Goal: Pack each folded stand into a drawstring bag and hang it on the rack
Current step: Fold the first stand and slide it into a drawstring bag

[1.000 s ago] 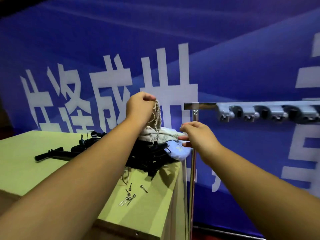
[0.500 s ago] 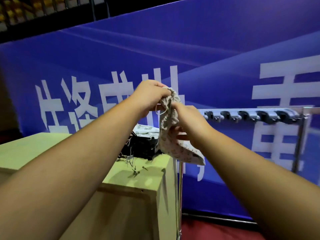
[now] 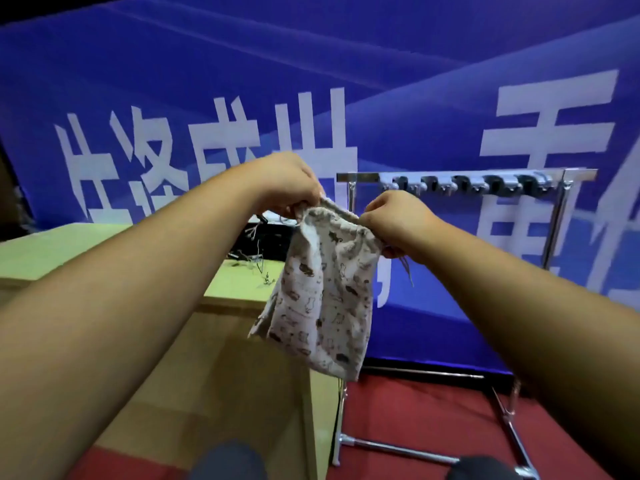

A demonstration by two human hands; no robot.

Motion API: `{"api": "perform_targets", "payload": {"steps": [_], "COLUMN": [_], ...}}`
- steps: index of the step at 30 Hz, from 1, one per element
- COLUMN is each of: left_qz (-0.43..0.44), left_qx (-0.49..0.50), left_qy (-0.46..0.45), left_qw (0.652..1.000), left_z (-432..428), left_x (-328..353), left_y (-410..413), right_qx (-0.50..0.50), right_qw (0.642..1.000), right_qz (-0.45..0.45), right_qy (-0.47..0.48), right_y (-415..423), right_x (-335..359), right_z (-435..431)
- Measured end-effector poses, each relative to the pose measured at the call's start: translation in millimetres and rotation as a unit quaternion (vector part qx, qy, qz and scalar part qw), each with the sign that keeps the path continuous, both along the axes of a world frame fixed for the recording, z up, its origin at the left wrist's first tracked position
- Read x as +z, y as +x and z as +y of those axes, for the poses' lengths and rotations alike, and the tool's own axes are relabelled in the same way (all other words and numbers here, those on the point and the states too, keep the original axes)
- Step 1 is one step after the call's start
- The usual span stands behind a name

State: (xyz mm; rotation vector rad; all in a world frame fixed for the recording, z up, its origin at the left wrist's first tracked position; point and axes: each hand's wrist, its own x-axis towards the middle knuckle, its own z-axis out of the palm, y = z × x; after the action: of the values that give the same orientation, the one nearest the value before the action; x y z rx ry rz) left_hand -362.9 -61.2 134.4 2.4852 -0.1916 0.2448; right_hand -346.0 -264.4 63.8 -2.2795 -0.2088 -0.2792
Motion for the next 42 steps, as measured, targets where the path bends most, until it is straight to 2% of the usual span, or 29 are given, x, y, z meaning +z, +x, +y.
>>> {"api": "perform_targets", "payload": {"steps": [3, 5, 8, 12, 18, 23, 29, 33, 42], "left_qz": [0.119, 0.202, 0.236, 0.276, 0.259, 0.210, 0.283, 0.286, 0.207], "left_qx": [-0.005, -0.017, -0.012, 0.006, 0.059, 0.040, -0.032, -0.047, 0.081], "left_qy": [0.071, 0.090, 0.096, 0.064, 0.007, -0.032, -0.018, -0.019, -0.122], "left_qw": [0.990, 0.975, 0.967, 0.959, 0.964, 0.976, 0.958, 0.957, 0.967], "left_z": [29, 47, 69, 88, 122, 141, 146, 148, 144], "left_x": [-19, -36, -68, -109, -168, -195, -204, -207, -227], "left_y": [-6, -8, -10, -12, 4, 23, 43, 56, 88], "right_qx": [0.031, 0.084, 0.152, 0.186, 0.215, 0.161, 0.058, 0.028, 0.005], "right_qw": [0.989, 0.979, 0.961, 0.942, 0.923, 0.939, 0.948, 0.953, 0.957], "right_qz": [-0.013, 0.017, 0.048, 0.040, 0.023, 0.003, 0.008, 0.017, 0.011], "right_qy": [-0.146, -0.182, -0.226, -0.278, -0.318, -0.304, -0.313, -0.303, -0.290], "right_y": [-7, -7, 0, 15, 38, 60, 106, 128, 169], "right_x": [-13, -22, -44, -74, -104, -117, -138, -147, -159], "right_z": [1, 7, 28, 61, 106, 136, 149, 156, 177]}}
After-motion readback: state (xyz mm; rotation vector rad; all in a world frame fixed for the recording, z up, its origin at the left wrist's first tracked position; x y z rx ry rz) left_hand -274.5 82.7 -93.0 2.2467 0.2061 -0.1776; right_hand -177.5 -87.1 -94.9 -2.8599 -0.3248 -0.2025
